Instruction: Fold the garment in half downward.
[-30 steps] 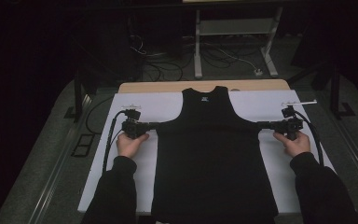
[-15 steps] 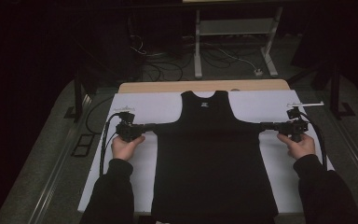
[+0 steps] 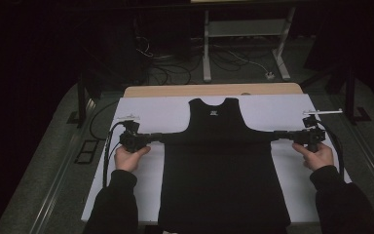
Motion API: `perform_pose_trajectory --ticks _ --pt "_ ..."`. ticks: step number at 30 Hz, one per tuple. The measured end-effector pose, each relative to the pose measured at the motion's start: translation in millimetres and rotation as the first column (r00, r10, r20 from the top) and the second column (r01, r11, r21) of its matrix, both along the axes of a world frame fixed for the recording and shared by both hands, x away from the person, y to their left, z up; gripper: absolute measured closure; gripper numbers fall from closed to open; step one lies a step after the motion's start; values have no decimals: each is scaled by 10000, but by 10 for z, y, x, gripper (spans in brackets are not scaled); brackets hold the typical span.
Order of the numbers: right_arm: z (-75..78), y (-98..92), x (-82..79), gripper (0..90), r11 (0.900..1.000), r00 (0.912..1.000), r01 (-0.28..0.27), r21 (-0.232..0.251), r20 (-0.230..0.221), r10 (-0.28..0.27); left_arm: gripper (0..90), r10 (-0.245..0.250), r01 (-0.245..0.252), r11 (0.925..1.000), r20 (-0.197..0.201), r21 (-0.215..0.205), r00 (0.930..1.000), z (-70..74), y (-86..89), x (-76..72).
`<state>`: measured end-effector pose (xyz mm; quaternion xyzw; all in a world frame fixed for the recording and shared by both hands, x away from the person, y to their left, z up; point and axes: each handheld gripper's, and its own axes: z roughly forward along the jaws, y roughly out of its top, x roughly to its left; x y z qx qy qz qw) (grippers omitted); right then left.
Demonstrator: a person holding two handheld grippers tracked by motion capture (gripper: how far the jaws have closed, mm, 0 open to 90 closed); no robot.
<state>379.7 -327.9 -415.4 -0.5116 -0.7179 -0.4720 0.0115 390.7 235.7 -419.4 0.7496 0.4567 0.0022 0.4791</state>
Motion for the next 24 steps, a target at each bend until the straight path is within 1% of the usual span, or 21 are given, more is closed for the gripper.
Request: perform_pose_trajectory --ticks 1,5,10,11,15,20,24 --pt "6 2 -11 841 10000 10000 0 15 -32 0 858 -52 52 10000 -10 38 10000 -6 3 -6" --pt "10 4 -56 841 10000 10000 -55 -18 -48 55 858 -69 69 10000 -83 -28 9999 -8 9 -46" --pt "16 -12 -109 840 10000 9999 -87 -24 -105 87 857 -176 176 9998 -22 -21 9998 21 9 -119" --pt "18 -12 -118 840 9999 9999 -109 -48 -52 109 858 -164 164 9999 -20 -42 9999 22 12 -133" --pt "42 -3 -169 840 9998 9998 -178 -79 -23 177 858 -255 255 9997 -174 -4 9995 3 22 -172" --pt "71 -6 -241 840 9998 9998 -192 -43 2 192 858 -344 345 9994 -259 46 9991 -6 21 -215" --pt "58 -6 -298 840 9995 9995 -302 -107 -132 300 858 -450 455 9989 -415 108 9981 -32 22 -241"
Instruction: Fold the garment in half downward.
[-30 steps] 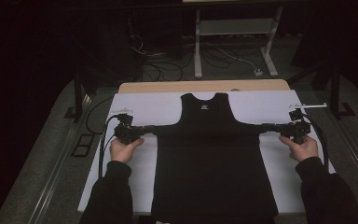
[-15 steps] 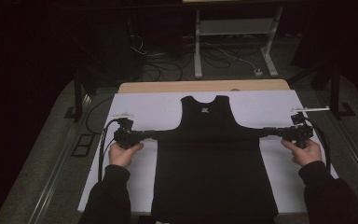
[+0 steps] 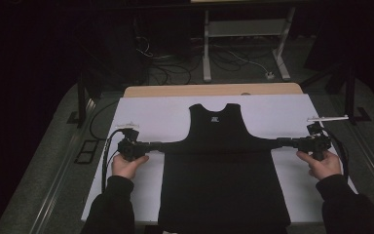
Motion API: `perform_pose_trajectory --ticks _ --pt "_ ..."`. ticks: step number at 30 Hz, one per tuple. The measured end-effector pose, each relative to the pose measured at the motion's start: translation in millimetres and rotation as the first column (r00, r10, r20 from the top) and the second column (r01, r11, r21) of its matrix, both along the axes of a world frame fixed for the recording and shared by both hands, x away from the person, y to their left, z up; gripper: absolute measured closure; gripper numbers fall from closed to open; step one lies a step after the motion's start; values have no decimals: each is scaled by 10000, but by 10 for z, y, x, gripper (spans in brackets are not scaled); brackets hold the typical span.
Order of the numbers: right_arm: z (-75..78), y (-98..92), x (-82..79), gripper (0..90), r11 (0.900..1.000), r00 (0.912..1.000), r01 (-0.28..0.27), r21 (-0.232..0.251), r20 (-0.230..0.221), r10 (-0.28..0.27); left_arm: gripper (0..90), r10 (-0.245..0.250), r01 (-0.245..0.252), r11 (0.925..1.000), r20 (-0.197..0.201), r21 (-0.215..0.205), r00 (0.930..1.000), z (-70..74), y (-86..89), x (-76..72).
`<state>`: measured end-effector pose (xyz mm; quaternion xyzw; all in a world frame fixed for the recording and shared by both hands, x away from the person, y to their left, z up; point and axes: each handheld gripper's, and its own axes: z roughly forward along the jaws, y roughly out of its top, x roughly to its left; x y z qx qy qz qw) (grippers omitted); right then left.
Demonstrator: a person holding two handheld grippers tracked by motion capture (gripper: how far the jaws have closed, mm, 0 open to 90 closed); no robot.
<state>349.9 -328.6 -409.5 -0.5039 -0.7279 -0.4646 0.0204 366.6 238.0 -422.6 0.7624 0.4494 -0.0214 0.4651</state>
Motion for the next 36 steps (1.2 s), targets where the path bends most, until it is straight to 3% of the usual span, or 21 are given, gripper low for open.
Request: perform_pose_trajectory --ticks 7,14,21,31,36 --pt "6 -13 -90 840 9999 9998 -108 -39 -162 108 858 -233 232 9997 -140 -107 9996 3 26 -85" --pt "-54 -16 -167 840 9992 9974 -350 -209 -644 336 858 -465 475 9987 -534 173 9975 -51 8 -156" --pt "-57 -20 -234 840 9986 9962 -457 -258 -755 436 857 -591 609 9980 -825 187 9948 -73 11 -213" --pt "-105 -30 -306 838 9978 9917 -589 -301 -1166 550 857 -722 742 9970 -849 212 9938 -54 18 -281" --pt "-118 -21 -341 838 9970 9899 -696 -340 -1262 648 857 -704 733 9970 -1050 240 9920 -80 22 -300"
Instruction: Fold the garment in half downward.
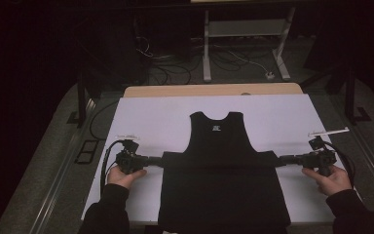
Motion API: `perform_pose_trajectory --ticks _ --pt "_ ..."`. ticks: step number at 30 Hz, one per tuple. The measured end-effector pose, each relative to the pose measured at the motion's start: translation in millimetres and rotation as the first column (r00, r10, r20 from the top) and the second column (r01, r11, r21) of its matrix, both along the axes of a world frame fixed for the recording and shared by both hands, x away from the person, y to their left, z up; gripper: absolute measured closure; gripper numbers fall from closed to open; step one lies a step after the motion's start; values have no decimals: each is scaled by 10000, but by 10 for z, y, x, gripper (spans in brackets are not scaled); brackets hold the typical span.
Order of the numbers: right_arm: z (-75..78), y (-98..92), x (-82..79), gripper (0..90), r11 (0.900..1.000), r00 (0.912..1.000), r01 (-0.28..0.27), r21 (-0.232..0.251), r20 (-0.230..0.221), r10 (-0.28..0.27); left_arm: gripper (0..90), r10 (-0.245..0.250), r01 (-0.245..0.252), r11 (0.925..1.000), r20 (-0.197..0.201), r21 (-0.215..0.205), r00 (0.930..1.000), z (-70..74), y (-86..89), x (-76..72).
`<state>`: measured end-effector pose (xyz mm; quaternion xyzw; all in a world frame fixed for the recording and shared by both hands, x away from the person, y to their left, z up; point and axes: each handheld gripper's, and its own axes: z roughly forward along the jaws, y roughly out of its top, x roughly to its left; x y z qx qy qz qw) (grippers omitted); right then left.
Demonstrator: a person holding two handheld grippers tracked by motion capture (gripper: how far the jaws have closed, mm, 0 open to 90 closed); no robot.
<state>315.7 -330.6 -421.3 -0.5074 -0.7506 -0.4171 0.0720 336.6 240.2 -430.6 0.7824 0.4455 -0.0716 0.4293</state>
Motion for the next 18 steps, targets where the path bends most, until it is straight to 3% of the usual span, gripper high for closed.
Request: perform_pose_trajectory --ticks 18 --pt "-105 45 -88 833 9993 9984 -222 -316 -531 205 853 -140 150 9993 -276 351 9995 -50 -48 -88"
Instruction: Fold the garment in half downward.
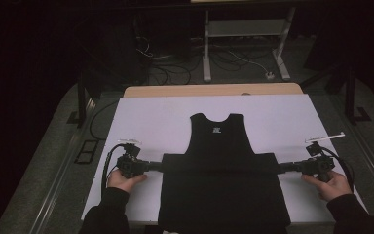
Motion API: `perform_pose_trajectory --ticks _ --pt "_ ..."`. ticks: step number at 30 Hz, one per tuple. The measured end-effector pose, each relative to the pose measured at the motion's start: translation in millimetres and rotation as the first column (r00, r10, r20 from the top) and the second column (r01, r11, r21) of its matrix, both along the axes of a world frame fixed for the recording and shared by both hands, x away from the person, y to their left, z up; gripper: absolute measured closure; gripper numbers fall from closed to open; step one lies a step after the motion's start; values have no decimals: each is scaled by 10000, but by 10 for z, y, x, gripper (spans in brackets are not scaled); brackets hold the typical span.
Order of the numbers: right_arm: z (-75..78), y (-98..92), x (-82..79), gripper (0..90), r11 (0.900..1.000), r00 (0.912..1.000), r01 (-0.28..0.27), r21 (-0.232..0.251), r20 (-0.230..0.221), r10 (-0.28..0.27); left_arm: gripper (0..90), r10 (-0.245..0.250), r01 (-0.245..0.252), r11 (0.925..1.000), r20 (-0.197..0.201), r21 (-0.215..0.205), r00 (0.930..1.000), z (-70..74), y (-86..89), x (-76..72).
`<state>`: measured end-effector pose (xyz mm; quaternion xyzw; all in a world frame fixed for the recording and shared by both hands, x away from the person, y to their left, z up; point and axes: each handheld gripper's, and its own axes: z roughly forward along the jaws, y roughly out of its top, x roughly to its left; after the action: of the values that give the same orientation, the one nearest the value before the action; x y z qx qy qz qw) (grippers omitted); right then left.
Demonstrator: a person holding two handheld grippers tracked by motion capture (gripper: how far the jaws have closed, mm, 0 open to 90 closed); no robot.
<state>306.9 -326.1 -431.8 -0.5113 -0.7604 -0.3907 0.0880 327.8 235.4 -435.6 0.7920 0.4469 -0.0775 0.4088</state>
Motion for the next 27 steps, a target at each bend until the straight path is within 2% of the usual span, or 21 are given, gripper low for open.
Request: perform_pose_trajectory --ticks 8,14,16,19,22,27 --pt "-39 14 4 828 9999 9998 35 -126 -170 -37 846 -76 74 9994 77 331 9999 -20 -58 -19" --pt "-51 0 -2 762 9991 9994 277 -319 -191 -283 802 -70 63 9983 117 574 9999 -46 -81 -36" --pt "-43 -15 -4 738 9986 9984 453 -288 -333 -462 761 -63 54 9986 166 535 9998 -53 -83 -39" --pt "-37 -20 -15 661 9980 9986 517 -373 -101 -521 643 -178 165 9985 250 526 9995 -58 -107 -51" --pt "-28 -10 -24 609 9969 9983 579 -541 78 -575 549 -156 97 9940 537 1089 9984 -40 -161 -79" --pt "-4 1 -42 474 9966 9969 559 -611 581 -523 422 110 -224 9915 891 1284 9960 10 -191 -97"
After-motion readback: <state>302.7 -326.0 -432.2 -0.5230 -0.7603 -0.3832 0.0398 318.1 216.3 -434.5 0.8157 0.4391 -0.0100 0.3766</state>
